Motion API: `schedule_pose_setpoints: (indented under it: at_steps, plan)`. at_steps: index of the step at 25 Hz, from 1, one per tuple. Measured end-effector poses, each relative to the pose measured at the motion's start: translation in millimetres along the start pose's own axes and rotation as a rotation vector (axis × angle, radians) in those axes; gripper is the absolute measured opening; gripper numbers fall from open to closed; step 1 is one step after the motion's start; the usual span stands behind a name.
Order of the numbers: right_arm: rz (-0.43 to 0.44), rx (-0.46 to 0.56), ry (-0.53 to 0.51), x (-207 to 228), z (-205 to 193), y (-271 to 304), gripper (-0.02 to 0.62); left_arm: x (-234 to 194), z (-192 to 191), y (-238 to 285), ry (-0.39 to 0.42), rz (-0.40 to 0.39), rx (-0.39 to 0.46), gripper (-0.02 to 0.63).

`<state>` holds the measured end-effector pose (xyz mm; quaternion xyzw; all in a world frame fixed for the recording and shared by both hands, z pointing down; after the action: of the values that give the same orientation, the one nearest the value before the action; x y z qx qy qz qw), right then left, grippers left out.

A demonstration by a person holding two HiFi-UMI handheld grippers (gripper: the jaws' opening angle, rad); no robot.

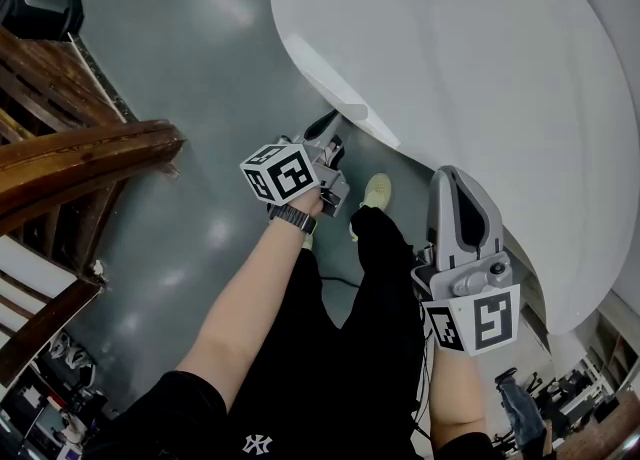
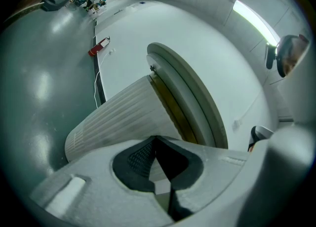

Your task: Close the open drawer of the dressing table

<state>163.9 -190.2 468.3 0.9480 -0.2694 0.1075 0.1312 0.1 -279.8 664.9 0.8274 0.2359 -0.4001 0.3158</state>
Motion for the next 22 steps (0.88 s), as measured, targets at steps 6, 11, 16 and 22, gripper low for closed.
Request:
schedule_pose_setpoints:
  at_steps: [6,11,16,22]
  plan:
    - [-0.004,0.006,-0.01,2.3,-1.7,0.8,0.015,2.8,3.3,15.5,-0.015,-0.049,0.014,0.009]
    - [-0.015,0.017,-0.021,9.1,-3.2,-1.3,0.015,2.5,1.8,26.2,-0.026,-0.108,0.034,0.009]
    - [-0.023,0.015,-0.027,12.6,-7.1,-0.7,0.015,4.7,3.0,39.7,-0.026,-0.151,0.044,0.009]
    - [-0.032,0.017,-0.043,14.1,-6.3,-3.6,0.015,4.8,3.3,45.6,-0.053,-0.213,0.079,0.01]
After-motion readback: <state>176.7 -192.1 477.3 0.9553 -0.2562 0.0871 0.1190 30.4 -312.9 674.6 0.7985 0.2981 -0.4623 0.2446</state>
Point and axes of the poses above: the fingertips, and each gripper's own axes: y forward along the fingers, x to its right, z out of its top, the point moved 6 cm from there along -y, backward along the fingers, and after that the axes turned 9 degrees about z, right-handed, at the moved point
